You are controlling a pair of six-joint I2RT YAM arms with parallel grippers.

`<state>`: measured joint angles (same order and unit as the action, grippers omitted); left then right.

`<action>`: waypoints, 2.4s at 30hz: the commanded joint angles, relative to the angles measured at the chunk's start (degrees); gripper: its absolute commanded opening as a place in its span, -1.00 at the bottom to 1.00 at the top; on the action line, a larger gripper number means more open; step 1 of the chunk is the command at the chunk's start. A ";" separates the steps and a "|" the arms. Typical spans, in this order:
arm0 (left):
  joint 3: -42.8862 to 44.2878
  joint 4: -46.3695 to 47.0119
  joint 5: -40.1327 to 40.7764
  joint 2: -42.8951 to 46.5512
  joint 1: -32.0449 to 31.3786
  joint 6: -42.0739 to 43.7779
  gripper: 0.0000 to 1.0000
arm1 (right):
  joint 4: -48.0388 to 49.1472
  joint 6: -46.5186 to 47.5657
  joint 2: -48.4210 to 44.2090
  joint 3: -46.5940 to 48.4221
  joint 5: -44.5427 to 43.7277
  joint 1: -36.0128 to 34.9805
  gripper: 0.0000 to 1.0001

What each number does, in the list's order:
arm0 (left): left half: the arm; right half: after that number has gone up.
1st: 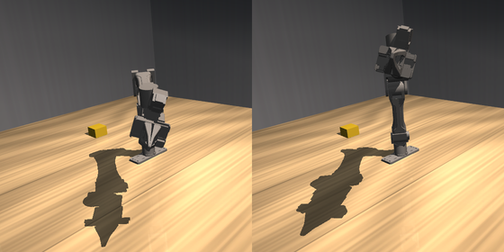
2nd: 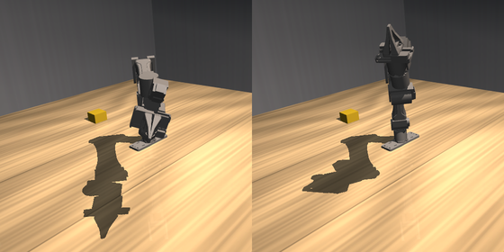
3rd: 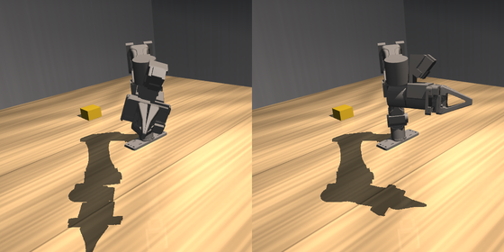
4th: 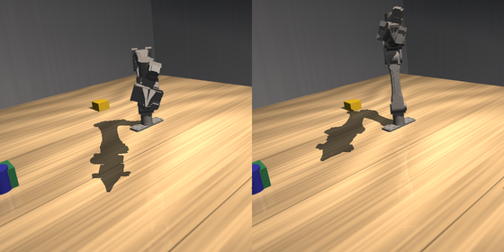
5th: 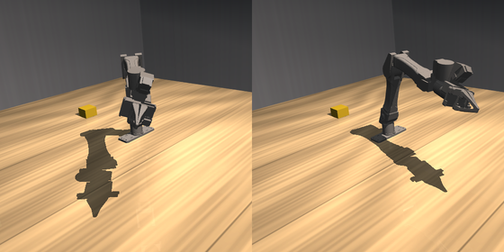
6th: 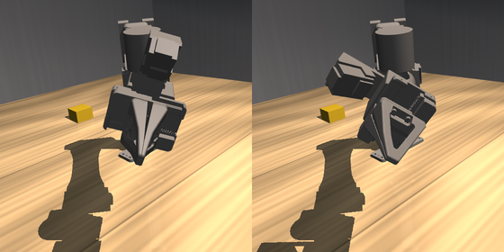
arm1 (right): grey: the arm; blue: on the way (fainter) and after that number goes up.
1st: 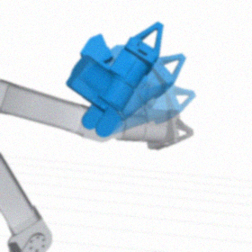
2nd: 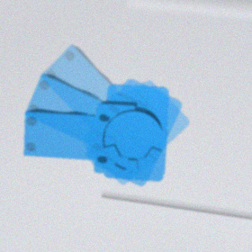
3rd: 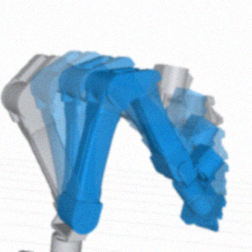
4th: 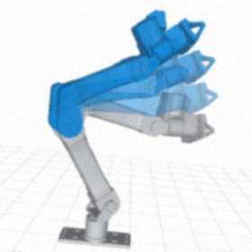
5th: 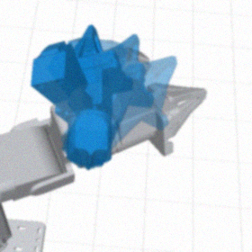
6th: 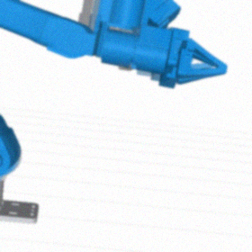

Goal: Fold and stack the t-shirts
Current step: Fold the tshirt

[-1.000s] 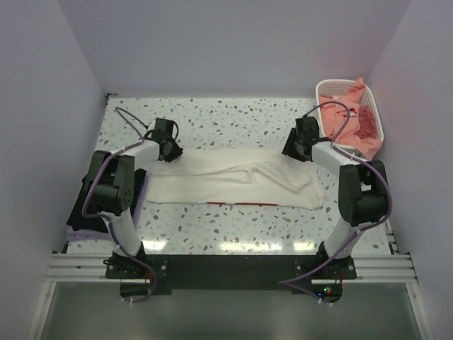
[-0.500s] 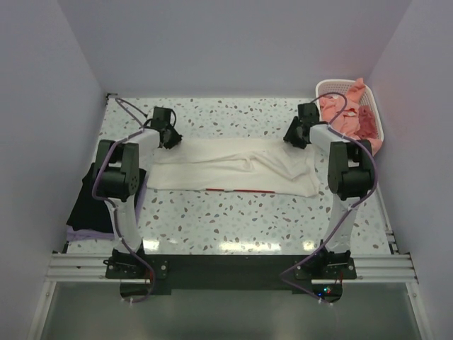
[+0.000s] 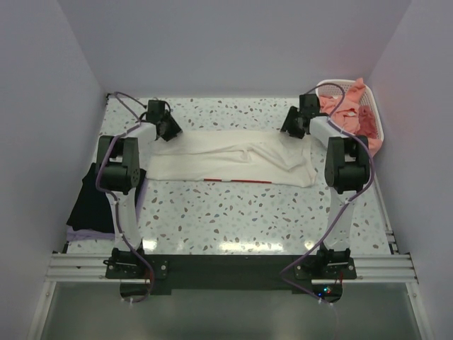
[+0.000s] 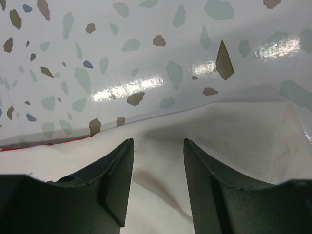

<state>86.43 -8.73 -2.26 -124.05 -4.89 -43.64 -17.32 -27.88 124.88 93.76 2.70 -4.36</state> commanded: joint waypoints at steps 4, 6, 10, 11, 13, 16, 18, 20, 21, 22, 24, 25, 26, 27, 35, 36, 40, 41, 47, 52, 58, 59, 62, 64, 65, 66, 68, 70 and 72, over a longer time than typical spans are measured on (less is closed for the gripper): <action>1.55 1.00 -4.06 5.73 0.40 1.63 -0.15 | 3.69 5.99 -8.07 -2.43 5.11 0.23 0.00; 1.11 0.91 -5.29 7.32 0.40 0.75 -0.14 | 3.17 6.34 -7.90 -2.87 4.95 0.23 0.01; -1.61 0.56 -6.70 12.77 0.32 -0.48 -0.14 | 3.61 6.78 -7.72 -5.16 6.35 0.14 0.01; -2.40 0.73 -7.22 13.82 0.31 -0.74 -0.14 | 4.13 6.87 -7.72 -5.68 7.22 0.05 0.01; -5.03 1.34 -7.75 17.06 0.05 -1.19 -0.14 | 4.66 7.13 -7.98 -6.65 6.97 -0.38 0.01; -8.99 2.57 -8.63 21.37 -0.39 -1.63 -0.14 | 4.23 7.49 -7.37 -6.74 5.83 -1.00 0.02; -12.14 2.93 -8.99 23.49 -0.56 -1.80 -0.13 | 4.49 7.31 -7.02 -7.09 6.00 -1.09 0.02; -14.00 3.72 -9.16 26.39 -0.56 -1.71 -0.13 | 5.45 6.70 -7.63 -8.23 6.00 -1.26 0.02; -15.06 3.64 -8.99 27.19 -0.48 -1.45 -0.13 | 5.89 6.70 -7.81 -8.67 5.91 -1.44 0.02; -15.50 3.37 -8.90 28.32 -0.56 -1.28 -0.13 | 6.16 6.52 -7.98 -9.03 5.74 -1.70 0.02; -16.38 3.20 -9.07 29.30 -0.56 -0.92 -0.13 | 5.81 6.70 -7.72 -8.85 5.30 -2.05 0.02; -16.65 2.93 -8.99 30.00 -0.56 -0.84 -0.13 | 5.37 6.78 -7.55 -8.59 5.21 -2.40 0.02; -16.91 2.93 -8.99 30.27 -0.48 -0.84 -0.13 | 5.28 6.87 -7.28 -8.50 5.12 -2.49 0.02; -17.43 3.02 -8.99 30.79 -0.56 -0.75 -0.13 | 5.11 6.70 -7.02 -8.41 5.04 -2.76 0.02; -18.58 2.93 -9.60 31.32 -0.56 -0.31 -0.13 | 5.81 6.35 -7.90 -10.26 4.77 -3.99 -0.08; -18.93 3.11 -9.60 31.41 -0.56 -0.22 -0.13 | 5.89 6.17 -7.90 -10.35 4.77 -3.99 -0.09; -19.90 3.54 -9.95 31.41 -0.56 -0.40 -0.13 | 5.54 5.82 -7.90 -10.61 4.86 -4.16 -0.24; -19.90 3.46 -9.87 31.41 -0.56 -0.40 -0.13 | 5.46 5.82 -8.25 -10.70 4.86 -4.16 -0.42; -20.60 3.90 -10.22 31.68 -0.65 -0.48 -0.13 | 5.72 4.94 -10.53 -12.45 6.17 -4.08 -0.80; -21.48 4.42 -10.31 31.68 -0.56 -0.75 -0.14 | 6.77 3.36 -15.01 -16.05 8.11 -4.51 -0.92; -21.92 4.51 -10.66 31.06 -0.56 -0.92 -0.14 | 8.26 2.04 -20.37 -20.62 10.30 -6.45 -0.93; -21.83 4.60 -10.83 30.97 -0.56 -1.01 -0.14 | 8.36 1.95 -20.99 -21.33 10.48 -6.71 -0.93; -21.92 4.51 -10.75 30.89 -0.57 -1.01 -0.14 | 9.15 1.43 -23.44 -24.23 11.10 -7.85 -0.93; -21.75 4.51 -10.75 30.80 -0.57 -0.92 -0.14 | 10.11 0.90 -24.85 -26.77 11.45 -8.73 -0.93; -21.83 4.51 -10.92 30.62 -0.56 -0.84 -0.14 | 10.38 0.90 -26.25 -27.57 11.45 -9.00 -0.93; -21.83 4.51 -10.83 30.53 -0.56 -0.84 -0.14 | 10.55 0.81 -26.96 -28.27 11.28 -9.61 -0.93; -21.75 4.60 -11.01 30.36 -0.65 -0.92 -0.15 | 11.08 0.54 -29.15 -30.55 11.36 -10.31 -0.93; -21.83 4.51 -11.10 30.18 -0.65 -0.84 -0.15 | 11.26 0.54 -30.39 -32.40 10.75 -11.28 -0.93; -21.75 4.51 -11.19 29.92 -0.65 -0.84 -0.15 | 11.26 0.46 -31.97 -33.37 10.57 -11.90 -0.93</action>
<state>64.69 -6.79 -12.23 -94.70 -5.28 -44.40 -8.95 -26.65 97.12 61.56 12.99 -15.33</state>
